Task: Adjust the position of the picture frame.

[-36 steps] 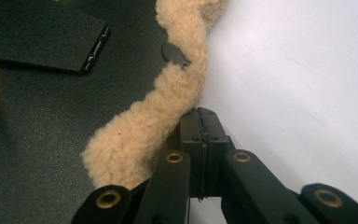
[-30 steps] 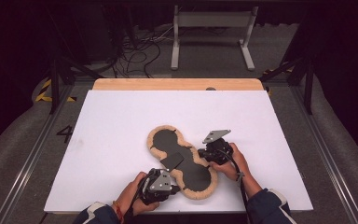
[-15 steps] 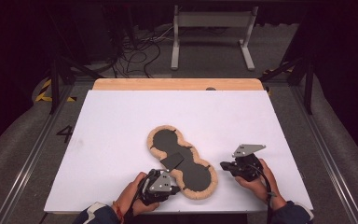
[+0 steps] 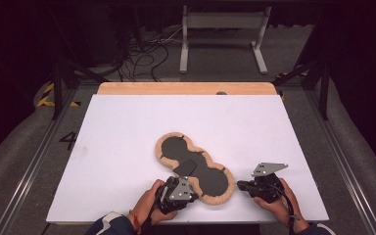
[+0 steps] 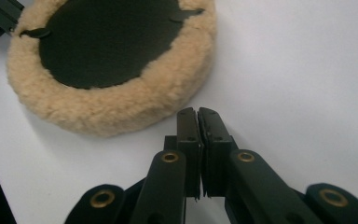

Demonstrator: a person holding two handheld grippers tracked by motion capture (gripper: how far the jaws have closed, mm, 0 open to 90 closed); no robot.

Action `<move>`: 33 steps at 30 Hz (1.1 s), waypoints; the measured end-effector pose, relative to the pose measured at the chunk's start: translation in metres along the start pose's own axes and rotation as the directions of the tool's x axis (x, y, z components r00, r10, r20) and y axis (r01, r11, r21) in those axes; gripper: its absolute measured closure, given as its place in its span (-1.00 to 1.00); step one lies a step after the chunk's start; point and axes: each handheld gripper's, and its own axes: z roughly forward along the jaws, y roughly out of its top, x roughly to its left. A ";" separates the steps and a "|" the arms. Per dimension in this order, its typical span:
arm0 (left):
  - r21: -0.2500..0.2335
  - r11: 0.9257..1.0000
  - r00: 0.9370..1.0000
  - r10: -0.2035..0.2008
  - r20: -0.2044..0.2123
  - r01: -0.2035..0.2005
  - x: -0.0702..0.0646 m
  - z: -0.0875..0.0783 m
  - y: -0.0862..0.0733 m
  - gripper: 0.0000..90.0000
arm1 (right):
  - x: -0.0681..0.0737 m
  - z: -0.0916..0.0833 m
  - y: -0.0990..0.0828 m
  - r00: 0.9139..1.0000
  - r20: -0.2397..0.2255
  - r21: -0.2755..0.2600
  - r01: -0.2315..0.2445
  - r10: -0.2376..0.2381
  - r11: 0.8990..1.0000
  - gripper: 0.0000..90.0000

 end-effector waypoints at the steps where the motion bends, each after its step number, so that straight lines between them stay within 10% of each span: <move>1: 0.000 1.000 1.000 0.000 0.000 0.000 0.000 0.000 0.000 1.00 | 0.000 0.000 0.000 1.000 0.000 -0.001 0.001 -0.001 1.000 0.94; 17: -0.010 1.000 0.999 -0.013 -0.034 0.013 0.002 0.020 0.020 1.00 | -0.006 -0.006 -0.003 0.999 0.045 -0.031 -0.029 0.030 0.999 0.96; 24: -0.091 0.995 0.996 -0.043 -0.079 0.035 0.014 -0.017 0.014 1.00 | 0.001 -0.009 -0.005 0.999 0.048 -0.024 -0.002 0.003 1.000 0.93; 29: -0.175 0.976 0.971 -0.162 -0.179 0.130 0.047 -0.059 -0.002 1.00 | 0.009 -0.011 -0.009 1.000 0.029 -0.030 0.001 0.000 1.000 0.92; 33: -0.207 0.954 0.921 -0.271 -0.278 0.218 0.084 -0.081 -0.023 0.99 | 0.016 -0.008 -0.008 0.999 0.042 -0.030 0.007 -0.006 1.000 0.93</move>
